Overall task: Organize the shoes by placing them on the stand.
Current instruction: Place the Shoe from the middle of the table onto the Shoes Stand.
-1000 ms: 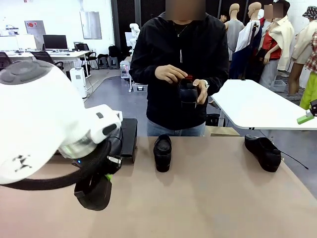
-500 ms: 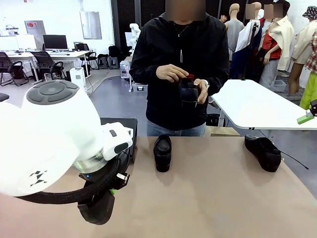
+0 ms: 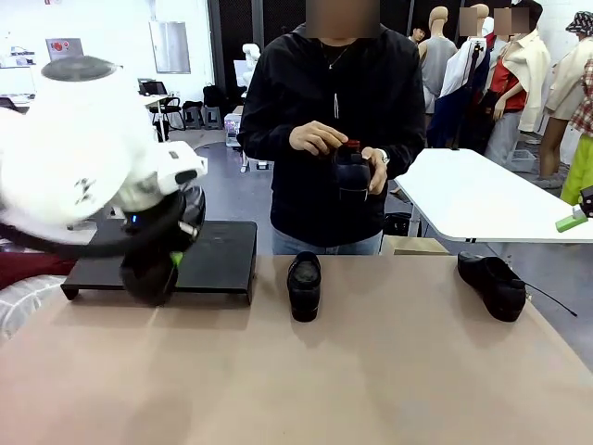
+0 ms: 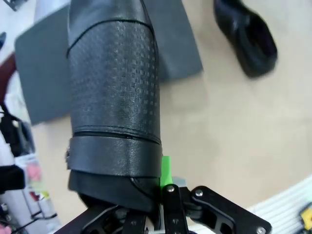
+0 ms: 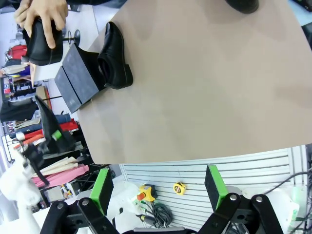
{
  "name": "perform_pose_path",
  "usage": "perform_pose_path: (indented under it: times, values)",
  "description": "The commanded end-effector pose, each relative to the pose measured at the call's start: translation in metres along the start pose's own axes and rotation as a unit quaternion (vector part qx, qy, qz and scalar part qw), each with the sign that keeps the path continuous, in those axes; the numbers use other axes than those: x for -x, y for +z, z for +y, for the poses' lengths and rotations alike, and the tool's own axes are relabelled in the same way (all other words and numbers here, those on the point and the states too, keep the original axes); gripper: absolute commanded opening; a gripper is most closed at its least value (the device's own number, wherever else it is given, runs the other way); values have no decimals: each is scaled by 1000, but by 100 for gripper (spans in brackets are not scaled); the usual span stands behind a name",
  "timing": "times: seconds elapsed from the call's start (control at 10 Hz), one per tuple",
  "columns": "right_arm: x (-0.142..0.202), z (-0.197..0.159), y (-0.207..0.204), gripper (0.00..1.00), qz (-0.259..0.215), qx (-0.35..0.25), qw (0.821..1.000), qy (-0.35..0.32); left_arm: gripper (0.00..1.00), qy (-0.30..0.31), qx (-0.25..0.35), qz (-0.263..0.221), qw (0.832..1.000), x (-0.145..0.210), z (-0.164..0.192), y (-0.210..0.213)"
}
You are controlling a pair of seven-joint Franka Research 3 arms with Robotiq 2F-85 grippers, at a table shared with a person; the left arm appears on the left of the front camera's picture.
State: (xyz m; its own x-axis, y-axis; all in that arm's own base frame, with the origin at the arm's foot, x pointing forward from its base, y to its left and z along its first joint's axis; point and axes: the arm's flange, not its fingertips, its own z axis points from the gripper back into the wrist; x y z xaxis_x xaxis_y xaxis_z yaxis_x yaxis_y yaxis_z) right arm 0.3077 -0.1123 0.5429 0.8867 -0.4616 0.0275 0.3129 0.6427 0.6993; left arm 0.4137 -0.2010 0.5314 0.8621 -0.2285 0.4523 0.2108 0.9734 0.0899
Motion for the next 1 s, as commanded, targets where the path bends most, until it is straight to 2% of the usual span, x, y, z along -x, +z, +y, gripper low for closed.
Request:
perform_pose_path:
  times: [0.0, 0.1, 0.2, 0.5, 0.9]
  values:
    - [-1, -1, 2, 100, 3, -4, 1000, 12, 0, 4, 9, 2, 1000, -71, -13, -32]
    - [-1, -1, 2, 100, 3, -4, 1000, 12, 0, 24, -13, 14, 1000, -91, -7, -49]
    - [-1, -1, 2, 100, 3, -4, 1000, 12, 0, 39, -34, -8, 999, -105, -4, -69]
    - [-1, -1, 2, 100, 3, -4, 1000, 12, 0, 85, -79, -8, 993, -109, 7, -118]
    - [-1, -1, 2, 100, 3, -4, 1000, 12, 0, 83, -55, 15, 995, -105, 27, -157]
